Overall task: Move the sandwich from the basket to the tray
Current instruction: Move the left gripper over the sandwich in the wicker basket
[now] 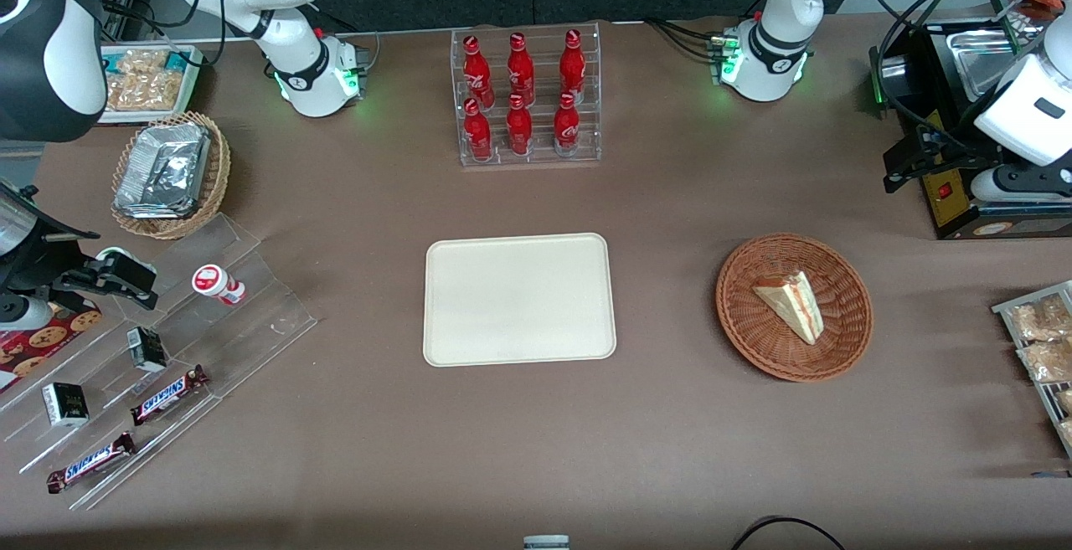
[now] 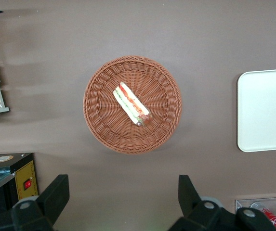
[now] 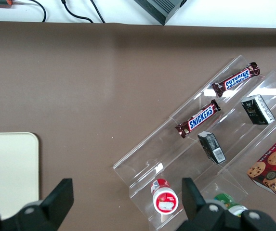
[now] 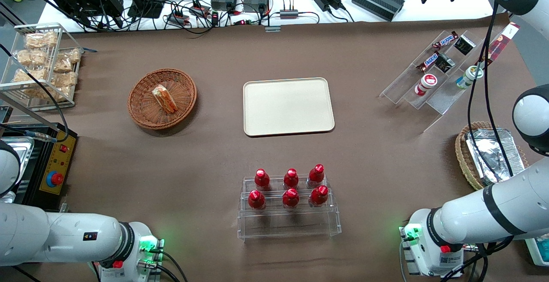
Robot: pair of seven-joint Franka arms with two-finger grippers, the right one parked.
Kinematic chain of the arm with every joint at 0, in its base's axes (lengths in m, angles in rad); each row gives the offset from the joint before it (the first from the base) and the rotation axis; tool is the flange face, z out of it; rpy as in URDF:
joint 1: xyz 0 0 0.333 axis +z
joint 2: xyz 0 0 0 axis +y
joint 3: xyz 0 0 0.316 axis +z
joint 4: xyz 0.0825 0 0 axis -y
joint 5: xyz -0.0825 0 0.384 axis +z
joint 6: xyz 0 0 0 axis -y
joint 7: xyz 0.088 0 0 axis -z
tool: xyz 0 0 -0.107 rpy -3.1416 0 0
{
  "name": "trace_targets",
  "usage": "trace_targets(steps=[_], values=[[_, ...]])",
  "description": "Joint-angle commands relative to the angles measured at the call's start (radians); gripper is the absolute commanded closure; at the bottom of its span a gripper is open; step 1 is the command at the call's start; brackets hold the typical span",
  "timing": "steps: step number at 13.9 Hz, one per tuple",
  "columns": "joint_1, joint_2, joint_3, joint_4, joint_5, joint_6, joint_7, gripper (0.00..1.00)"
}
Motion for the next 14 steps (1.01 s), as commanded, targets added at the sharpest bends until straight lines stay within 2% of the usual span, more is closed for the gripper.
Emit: trace_targets(steps=[1,3,7,10,14], values=[[-0.006,0.01,0.007,0.024,0.001,-0.037,-0.019,0.0],[-0.008,0.022,0.007,0.021,-0.002,-0.045,-0.046,0.0],[-0.015,0.11,0.003,-0.039,-0.005,-0.031,-0.425,0.0],[-0.017,0.205,0.001,-0.106,-0.011,0.091,-0.632,0.0],[-0.015,0.246,0.001,-0.263,-0.013,0.329,-0.68,0.0]])
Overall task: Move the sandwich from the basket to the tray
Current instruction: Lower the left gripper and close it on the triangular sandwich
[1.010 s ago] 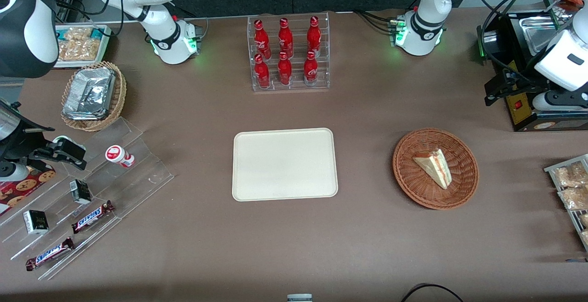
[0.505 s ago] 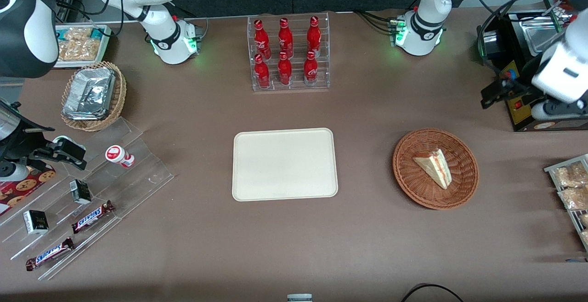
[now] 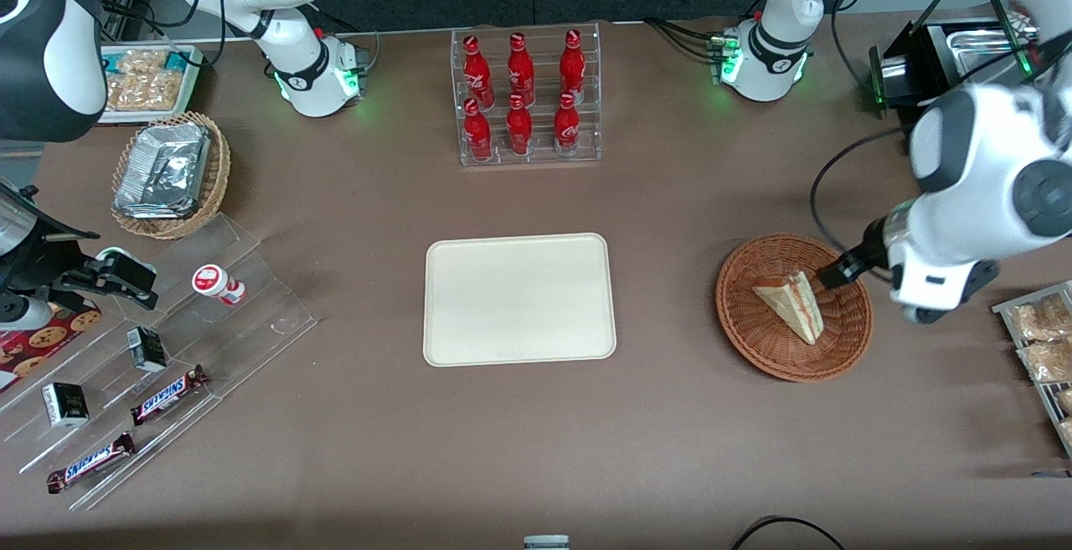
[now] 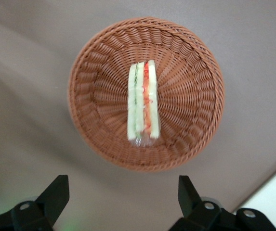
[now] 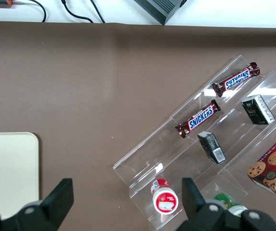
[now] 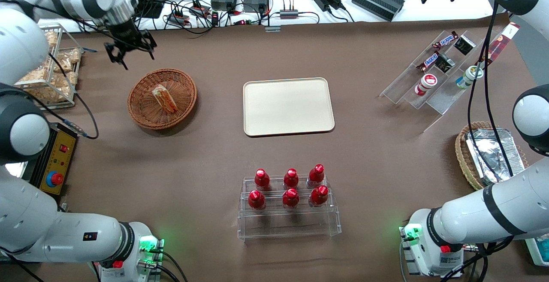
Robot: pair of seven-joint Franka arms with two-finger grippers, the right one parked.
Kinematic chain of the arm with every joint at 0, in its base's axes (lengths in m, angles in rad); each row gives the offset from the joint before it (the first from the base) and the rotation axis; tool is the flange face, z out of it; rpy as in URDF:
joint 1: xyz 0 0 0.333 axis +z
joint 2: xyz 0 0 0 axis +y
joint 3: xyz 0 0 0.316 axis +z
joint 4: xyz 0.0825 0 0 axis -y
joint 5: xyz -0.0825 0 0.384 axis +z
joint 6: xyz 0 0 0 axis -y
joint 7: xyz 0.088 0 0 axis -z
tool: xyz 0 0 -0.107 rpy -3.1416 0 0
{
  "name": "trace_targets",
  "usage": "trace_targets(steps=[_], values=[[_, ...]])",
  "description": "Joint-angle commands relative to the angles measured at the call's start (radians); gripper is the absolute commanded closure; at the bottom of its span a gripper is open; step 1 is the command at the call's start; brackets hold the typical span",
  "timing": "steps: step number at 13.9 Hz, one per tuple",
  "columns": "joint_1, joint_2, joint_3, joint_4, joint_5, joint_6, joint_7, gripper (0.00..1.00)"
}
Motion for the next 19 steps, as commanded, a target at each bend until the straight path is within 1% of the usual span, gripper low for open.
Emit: trace_targets(steps=[1,4,6,8,11,12,13,14,16,17,19], values=[[-0.009,-0.015,0.007,-0.119,-0.014,0.149,-0.031,0.0],[-0.006,-0.006,0.007,-0.271,-0.017,0.362,-0.042,0.0],[-0.005,0.008,0.008,-0.339,-0.018,0.476,-0.043,0.0],[-0.003,0.039,0.007,-0.371,-0.029,0.56,-0.045,0.0],[-0.003,0.103,0.008,-0.38,-0.049,0.652,-0.045,0.0],[-0.003,0.12,0.008,-0.396,-0.049,0.703,-0.045,0.05],[-0.003,0.128,0.007,-0.412,-0.049,0.741,-0.045,0.29],[-0.003,0.134,0.008,-0.425,-0.047,0.769,-0.045,0.59],[-0.003,0.134,0.007,-0.425,-0.047,0.772,-0.043,0.9],[-0.003,0.127,0.008,-0.425,-0.046,0.769,-0.037,0.95],[-0.003,0.094,0.008,-0.419,-0.041,0.745,-0.02,0.95]])
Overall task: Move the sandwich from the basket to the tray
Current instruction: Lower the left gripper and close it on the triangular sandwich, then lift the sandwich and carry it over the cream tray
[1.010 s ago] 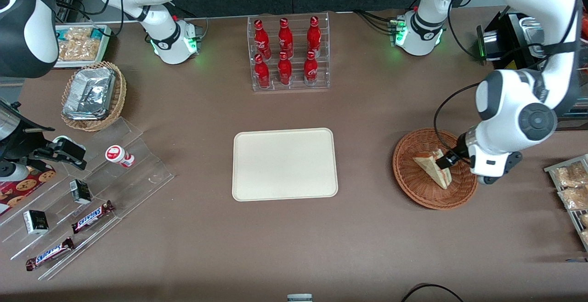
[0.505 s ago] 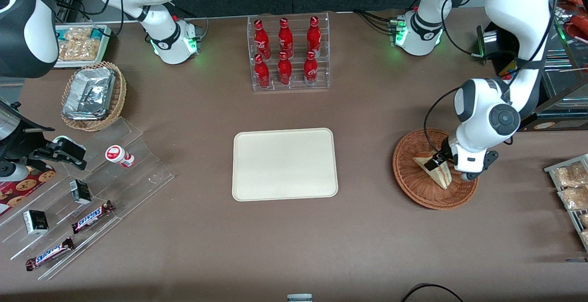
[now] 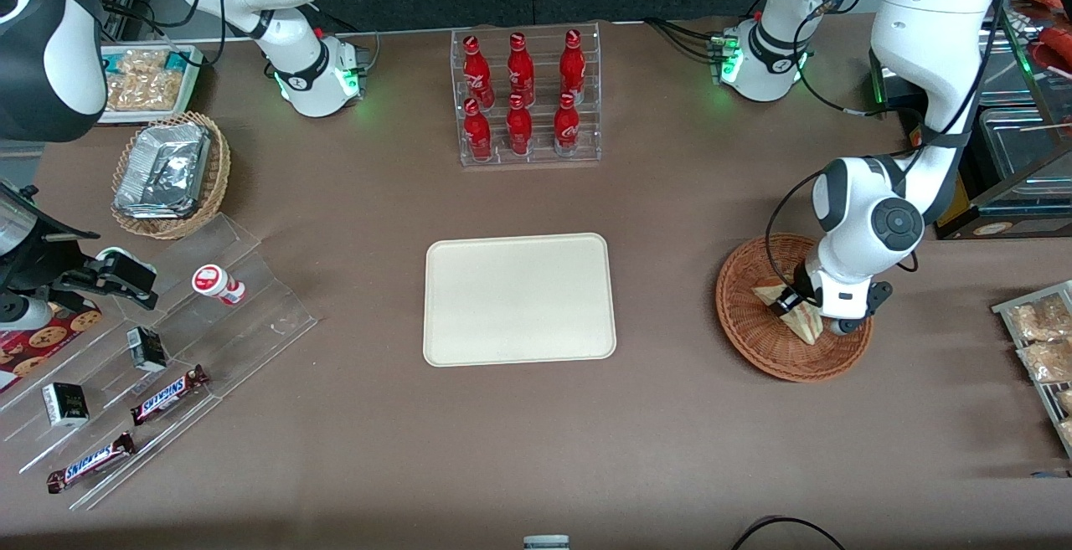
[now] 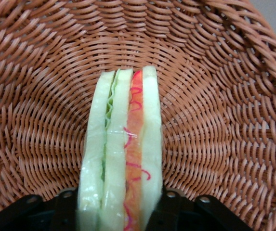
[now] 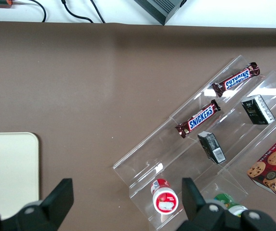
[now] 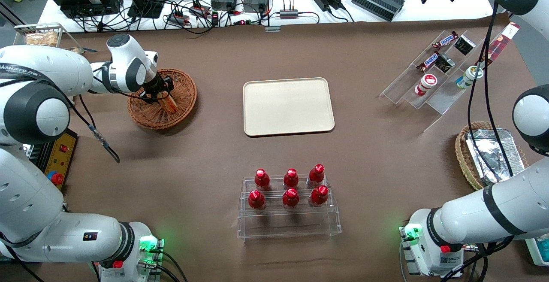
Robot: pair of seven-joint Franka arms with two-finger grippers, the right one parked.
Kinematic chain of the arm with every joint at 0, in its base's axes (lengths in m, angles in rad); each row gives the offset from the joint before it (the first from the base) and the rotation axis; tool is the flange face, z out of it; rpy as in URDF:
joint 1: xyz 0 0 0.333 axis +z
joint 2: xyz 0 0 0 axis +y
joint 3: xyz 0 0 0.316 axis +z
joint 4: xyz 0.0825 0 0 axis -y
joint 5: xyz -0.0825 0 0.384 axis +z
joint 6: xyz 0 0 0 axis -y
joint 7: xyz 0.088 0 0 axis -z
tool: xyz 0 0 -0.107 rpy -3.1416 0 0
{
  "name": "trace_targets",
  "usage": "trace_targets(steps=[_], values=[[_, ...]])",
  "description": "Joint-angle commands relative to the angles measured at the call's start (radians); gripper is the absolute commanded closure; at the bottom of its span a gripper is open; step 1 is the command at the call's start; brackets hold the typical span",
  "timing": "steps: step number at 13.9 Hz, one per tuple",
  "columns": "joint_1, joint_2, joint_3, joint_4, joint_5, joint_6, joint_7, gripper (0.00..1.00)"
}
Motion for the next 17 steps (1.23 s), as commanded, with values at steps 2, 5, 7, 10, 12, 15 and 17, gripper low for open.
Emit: trace_targets(steps=[2,5,7,10,12,15,17], values=[[-0.009,-0.07,0.002,0.041,-0.003,-0.113,0.05,0.95],[-0.014,-0.096,-0.056,0.191,0.0,-0.317,0.084,0.95],[-0.017,-0.081,-0.137,0.353,0.007,-0.488,0.095,0.95],[-0.138,-0.049,-0.187,0.505,0.044,-0.58,0.086,0.93],[-0.248,0.005,-0.187,0.574,0.043,-0.578,0.08,0.93],[-0.374,0.137,-0.187,0.706,0.035,-0.574,-0.004,0.91],[-0.454,0.232,-0.185,0.804,0.041,-0.571,-0.044,0.91]])
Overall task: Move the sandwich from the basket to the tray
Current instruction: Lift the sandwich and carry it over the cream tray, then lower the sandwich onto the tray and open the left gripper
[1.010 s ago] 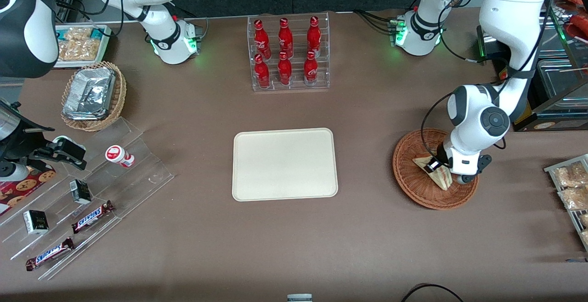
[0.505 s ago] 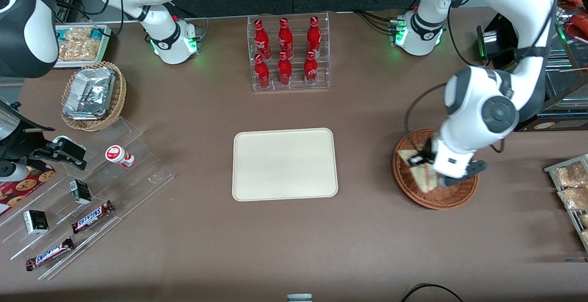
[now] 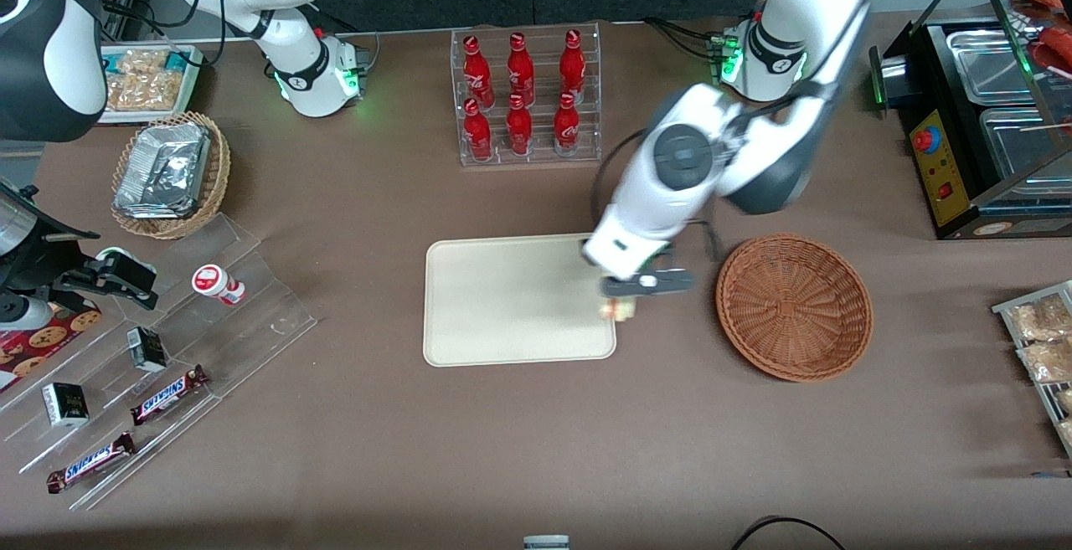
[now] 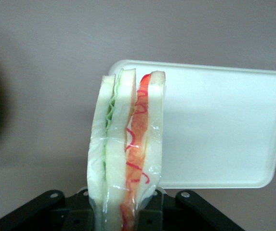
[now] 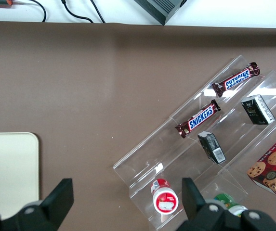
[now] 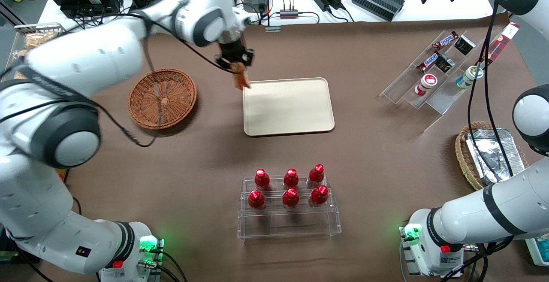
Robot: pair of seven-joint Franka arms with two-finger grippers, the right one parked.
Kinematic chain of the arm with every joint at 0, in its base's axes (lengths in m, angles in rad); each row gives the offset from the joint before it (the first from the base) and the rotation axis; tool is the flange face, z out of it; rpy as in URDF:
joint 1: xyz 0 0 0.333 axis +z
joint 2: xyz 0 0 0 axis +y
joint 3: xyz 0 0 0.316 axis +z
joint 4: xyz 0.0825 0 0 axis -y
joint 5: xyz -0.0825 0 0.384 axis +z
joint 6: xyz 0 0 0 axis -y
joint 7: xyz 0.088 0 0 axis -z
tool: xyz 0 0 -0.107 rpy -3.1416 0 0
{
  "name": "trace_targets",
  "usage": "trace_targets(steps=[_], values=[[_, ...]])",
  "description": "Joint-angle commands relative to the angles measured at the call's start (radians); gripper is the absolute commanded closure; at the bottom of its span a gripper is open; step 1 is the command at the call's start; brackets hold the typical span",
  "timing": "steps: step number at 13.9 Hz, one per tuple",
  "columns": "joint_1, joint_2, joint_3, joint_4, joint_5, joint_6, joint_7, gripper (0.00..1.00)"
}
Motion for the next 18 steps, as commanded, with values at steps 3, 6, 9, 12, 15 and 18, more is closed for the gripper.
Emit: trace_targets(steps=[3,6,9,12,15,18], values=[[-0.138,0.257,0.018,0.255,0.033,0.015,-0.124,0.9],[-0.187,0.349,0.018,0.26,0.124,0.13,-0.175,0.87],[-0.219,0.433,0.027,0.286,0.13,0.202,-0.195,0.87],[-0.241,0.5,0.044,0.327,0.164,0.216,-0.221,0.82],[-0.243,0.501,0.044,0.329,0.178,0.215,-0.232,0.33],[-0.229,0.458,0.042,0.332,0.162,0.186,-0.242,0.0]])
